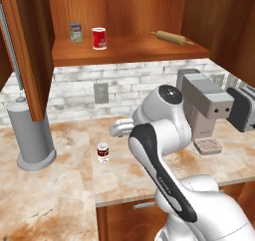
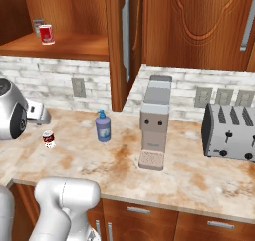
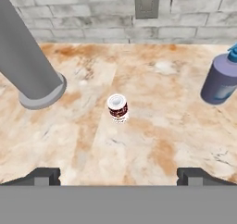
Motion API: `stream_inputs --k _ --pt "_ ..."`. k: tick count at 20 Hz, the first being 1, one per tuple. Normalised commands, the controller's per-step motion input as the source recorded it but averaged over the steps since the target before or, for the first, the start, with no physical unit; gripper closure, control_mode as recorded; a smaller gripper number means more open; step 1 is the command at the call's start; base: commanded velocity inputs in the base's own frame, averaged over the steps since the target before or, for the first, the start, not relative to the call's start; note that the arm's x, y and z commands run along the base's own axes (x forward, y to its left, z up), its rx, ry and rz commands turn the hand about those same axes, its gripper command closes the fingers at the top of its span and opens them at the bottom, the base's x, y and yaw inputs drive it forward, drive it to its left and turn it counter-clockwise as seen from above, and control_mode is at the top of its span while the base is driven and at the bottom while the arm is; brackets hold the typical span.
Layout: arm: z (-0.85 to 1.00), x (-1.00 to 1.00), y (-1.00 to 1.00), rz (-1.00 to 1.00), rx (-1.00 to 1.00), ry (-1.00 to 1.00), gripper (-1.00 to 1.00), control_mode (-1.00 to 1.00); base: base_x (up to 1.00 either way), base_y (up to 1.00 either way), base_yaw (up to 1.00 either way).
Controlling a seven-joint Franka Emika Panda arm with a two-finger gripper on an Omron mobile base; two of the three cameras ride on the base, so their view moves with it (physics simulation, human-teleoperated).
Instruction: Pick the cans from the counter and place them in their designated side in the cabinet.
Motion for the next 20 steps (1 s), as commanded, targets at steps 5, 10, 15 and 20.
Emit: stream_inputs --k 5,10,15,20 --pt "-0.1 0.17 0.05 0.0 0.0 0.01 -1.0 -1.0 0.0 0.0 0.0" --pt "-0.1 0.13 0.06 0.0 0.0 0.02 -1.0 -1.0 0.0 0.0 0.0" --pt "-0.16 0.14 0.08 0.0 0.0 0.04 -1.0 -1.0 0.0 0.0 0.0" --pt "-0.09 0.13 0.07 0.0 0.0 0.05 -1.0 -1.0 0.0 0.0 0.0"
